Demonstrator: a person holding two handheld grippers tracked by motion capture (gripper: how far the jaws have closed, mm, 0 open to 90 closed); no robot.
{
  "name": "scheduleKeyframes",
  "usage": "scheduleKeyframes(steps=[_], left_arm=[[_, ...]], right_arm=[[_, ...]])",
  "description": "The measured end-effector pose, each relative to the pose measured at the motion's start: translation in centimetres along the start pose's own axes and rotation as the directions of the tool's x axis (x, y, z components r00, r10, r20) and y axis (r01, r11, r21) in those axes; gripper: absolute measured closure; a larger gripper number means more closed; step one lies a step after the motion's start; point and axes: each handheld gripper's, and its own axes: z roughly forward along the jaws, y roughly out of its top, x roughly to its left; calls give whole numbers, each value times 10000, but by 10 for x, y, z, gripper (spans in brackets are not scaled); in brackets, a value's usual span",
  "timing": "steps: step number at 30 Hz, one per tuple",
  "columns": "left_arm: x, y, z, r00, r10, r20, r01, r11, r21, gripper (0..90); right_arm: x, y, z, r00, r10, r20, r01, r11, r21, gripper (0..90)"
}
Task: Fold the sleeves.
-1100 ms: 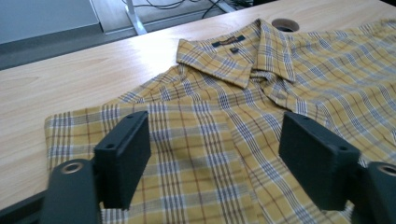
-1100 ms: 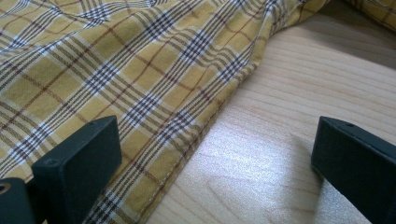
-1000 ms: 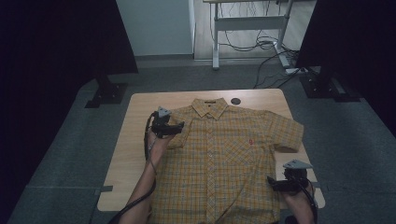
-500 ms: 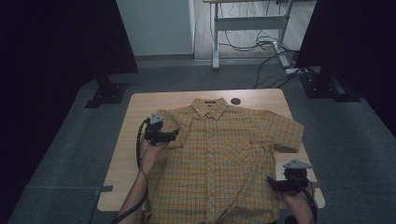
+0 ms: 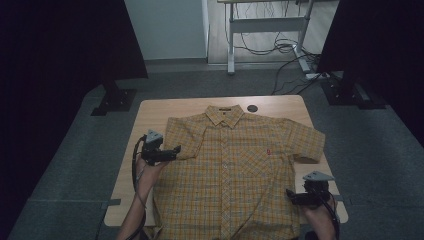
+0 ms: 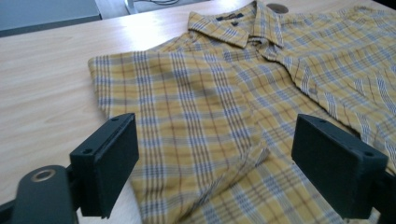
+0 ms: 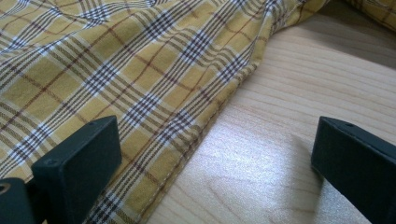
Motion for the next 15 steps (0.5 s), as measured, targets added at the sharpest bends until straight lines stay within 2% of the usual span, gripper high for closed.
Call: scheduleKeyframes(steps=[8, 15], left_arm=[[9, -17, -24, 9996, -169, -226, 169, 9999, -34, 140], [17, -37, -42, 9975, -557, -434, 564, 9983, 134, 124]], right_arm=[[0, 0, 0, 10000, 12, 17, -12, 10000, -2, 11], [0, 0, 0, 10000, 16, 20, -16, 10000, -3, 11]])
